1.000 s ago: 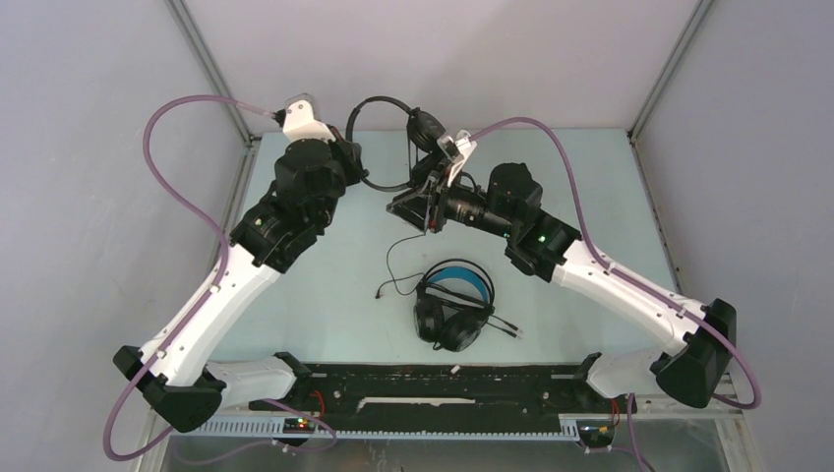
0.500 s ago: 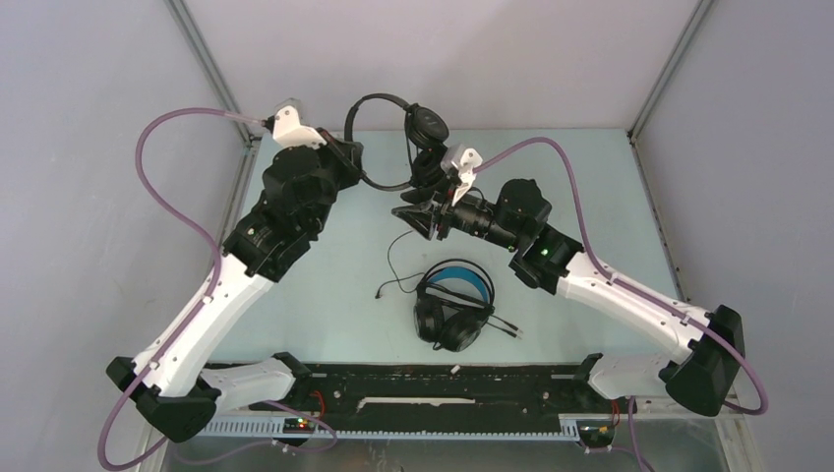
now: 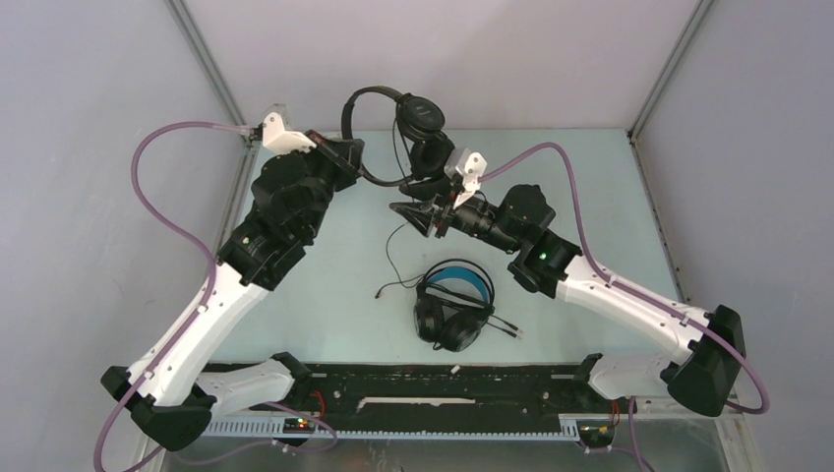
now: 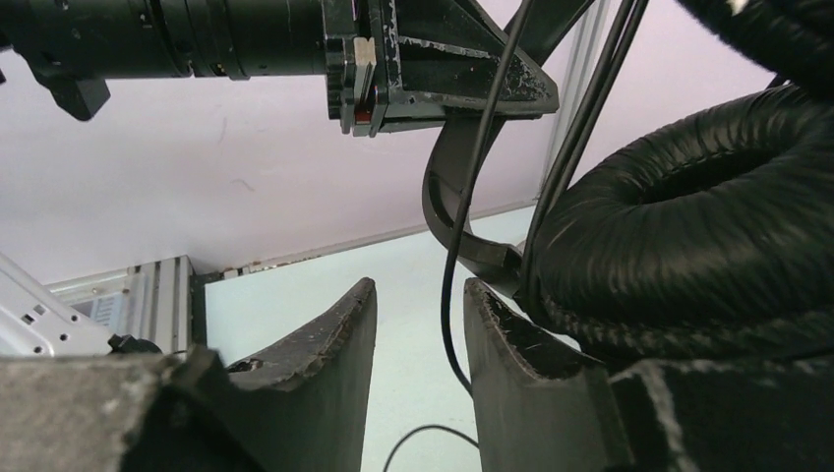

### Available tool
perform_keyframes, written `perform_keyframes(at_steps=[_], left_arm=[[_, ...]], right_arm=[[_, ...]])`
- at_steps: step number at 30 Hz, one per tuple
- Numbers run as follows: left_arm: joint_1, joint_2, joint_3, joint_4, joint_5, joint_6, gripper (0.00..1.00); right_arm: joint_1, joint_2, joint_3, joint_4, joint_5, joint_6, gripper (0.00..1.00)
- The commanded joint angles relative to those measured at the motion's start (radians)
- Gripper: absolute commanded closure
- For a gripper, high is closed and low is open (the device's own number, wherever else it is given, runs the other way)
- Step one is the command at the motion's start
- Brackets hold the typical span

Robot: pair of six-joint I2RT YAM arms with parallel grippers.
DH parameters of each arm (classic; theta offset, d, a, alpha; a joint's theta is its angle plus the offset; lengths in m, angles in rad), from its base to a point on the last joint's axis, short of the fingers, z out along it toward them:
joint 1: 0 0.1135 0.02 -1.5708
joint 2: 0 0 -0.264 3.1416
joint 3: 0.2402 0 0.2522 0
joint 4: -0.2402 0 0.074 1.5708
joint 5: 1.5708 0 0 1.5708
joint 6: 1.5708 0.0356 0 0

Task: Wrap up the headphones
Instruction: Wrap the headphones cable around the headphones.

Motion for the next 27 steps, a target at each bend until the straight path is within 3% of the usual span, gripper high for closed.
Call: perform_keyframes(at_steps=[1,7,11,22,27], left_arm=[[-0.003,-0.049,-0.007,0.131,0.047,-0.068,1.0],[0.0,-0.033,-0.004,0.103,-0.034,0.065,1.0],[0.001,-0.024,-0.002,0.074,-0.063,0.103,1.0],[0.001,0.005,0.105,-0.055,0.038,0.045,1.0],[0.001,0.004,0.109,-0.053,0.04,0.05,1.0]], right_arm=[[-0.007,-0.043,-0.036,0.0,0.05,-0.015,0.56],[-0.01,-0.107,-0.036,-0.12,0.06,0.182,0.54],[-0.01,-0.123,-0.061,-0.124,0.05,0.163,0.52],[-0.05,-0.007,-0.151,0.216,-0.18,0.014,0.31],[-0.043,0.096,-0.151,0.362,-0.164,0.047,0.32]])
